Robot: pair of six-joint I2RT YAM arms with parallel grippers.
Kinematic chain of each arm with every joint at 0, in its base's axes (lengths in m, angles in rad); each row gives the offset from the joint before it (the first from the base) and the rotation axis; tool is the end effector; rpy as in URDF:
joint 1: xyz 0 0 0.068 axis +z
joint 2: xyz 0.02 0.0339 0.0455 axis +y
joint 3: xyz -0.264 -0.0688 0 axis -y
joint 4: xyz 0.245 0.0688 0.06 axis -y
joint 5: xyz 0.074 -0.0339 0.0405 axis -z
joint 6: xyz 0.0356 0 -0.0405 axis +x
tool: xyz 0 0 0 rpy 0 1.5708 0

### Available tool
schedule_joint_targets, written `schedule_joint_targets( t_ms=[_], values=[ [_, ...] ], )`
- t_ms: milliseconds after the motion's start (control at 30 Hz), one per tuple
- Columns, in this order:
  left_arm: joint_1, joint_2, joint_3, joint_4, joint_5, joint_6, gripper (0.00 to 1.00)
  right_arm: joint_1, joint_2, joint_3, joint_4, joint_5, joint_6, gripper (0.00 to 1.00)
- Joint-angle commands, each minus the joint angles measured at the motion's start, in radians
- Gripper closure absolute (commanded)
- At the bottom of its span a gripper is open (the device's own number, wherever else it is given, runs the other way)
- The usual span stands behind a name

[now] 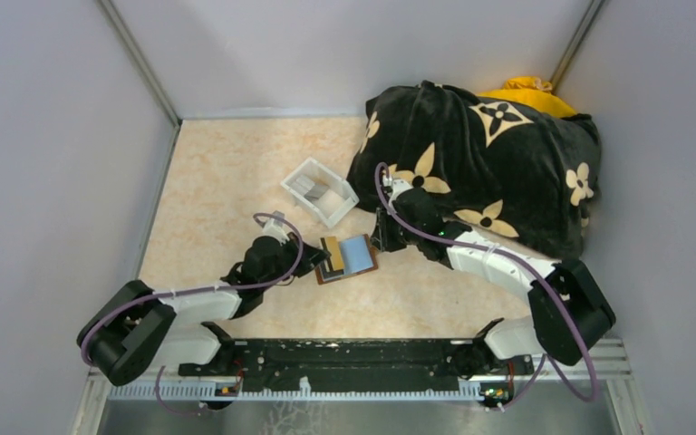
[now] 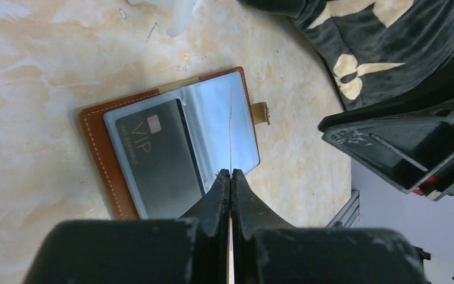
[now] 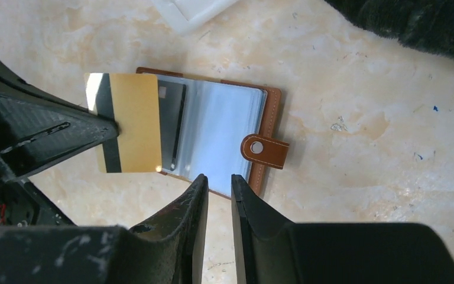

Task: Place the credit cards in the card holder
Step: Insert the credit card into the card holder.

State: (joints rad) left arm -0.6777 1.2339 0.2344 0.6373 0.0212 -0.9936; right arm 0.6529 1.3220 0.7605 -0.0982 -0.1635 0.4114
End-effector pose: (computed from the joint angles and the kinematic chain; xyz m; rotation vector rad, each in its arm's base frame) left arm 0.1695 -0.1374 0.1502 -0.3161 2.0828 -1.0938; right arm 0.2193 0.1750 0.2228 -0.3733 2.3006 0.7433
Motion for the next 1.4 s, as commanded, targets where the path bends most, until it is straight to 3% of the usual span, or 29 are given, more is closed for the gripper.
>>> schedule_joint_targets(
  t_ms=[0,400,1367],
  values=[
    [-0.032,0.038,0.059,0.033,-0.074,-0.066,1.00,0.023,0.045,0.029,0.044,0.049,-0.017,0.79],
    [-0.068,0.108,0.083,-0.009,-0.134,-0.126,1.00,0.049,0.146,0.047,0.088,0.062,-0.022,0.83],
    [-0.068,0.183,0.102,-0.032,-0.079,-0.075,1.00,0.071,0.303,0.101,0.091,0.083,-0.030,0.85]
  ],
)
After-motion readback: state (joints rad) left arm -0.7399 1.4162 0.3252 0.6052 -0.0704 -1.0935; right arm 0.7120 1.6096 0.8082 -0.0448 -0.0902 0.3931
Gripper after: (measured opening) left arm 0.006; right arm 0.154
